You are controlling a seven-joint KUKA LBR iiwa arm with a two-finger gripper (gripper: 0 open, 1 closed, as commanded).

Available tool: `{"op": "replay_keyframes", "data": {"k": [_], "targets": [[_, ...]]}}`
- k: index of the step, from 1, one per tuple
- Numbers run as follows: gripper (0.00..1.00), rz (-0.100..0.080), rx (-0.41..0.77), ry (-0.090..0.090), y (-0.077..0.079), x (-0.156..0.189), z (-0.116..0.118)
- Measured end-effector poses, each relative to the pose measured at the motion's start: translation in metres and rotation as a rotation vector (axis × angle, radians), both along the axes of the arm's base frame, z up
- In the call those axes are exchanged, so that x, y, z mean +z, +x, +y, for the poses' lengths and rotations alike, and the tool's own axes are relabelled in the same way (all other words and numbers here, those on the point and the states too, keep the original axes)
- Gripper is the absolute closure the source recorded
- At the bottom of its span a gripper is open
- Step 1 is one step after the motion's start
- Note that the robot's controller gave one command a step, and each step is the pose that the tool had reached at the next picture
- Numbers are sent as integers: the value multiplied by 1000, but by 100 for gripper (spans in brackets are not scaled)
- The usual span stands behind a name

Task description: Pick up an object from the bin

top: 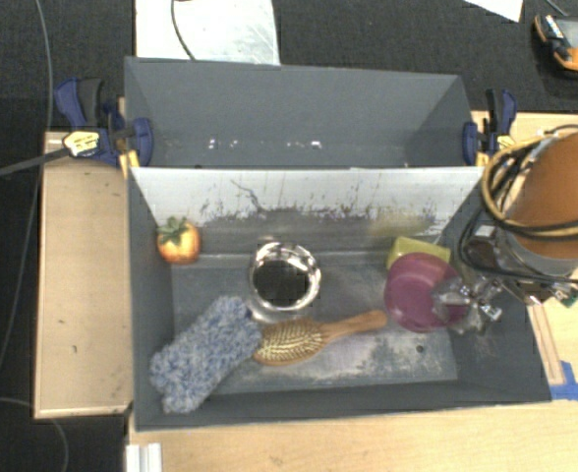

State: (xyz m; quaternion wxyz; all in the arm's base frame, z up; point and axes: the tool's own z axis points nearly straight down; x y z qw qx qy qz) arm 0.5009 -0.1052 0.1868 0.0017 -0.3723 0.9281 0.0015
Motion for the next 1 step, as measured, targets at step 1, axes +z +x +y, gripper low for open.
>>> {"op": "replay_keyframes", "data": {"k": [1], "targets": [[100,5,-18,2,-3,45,-7]]}}
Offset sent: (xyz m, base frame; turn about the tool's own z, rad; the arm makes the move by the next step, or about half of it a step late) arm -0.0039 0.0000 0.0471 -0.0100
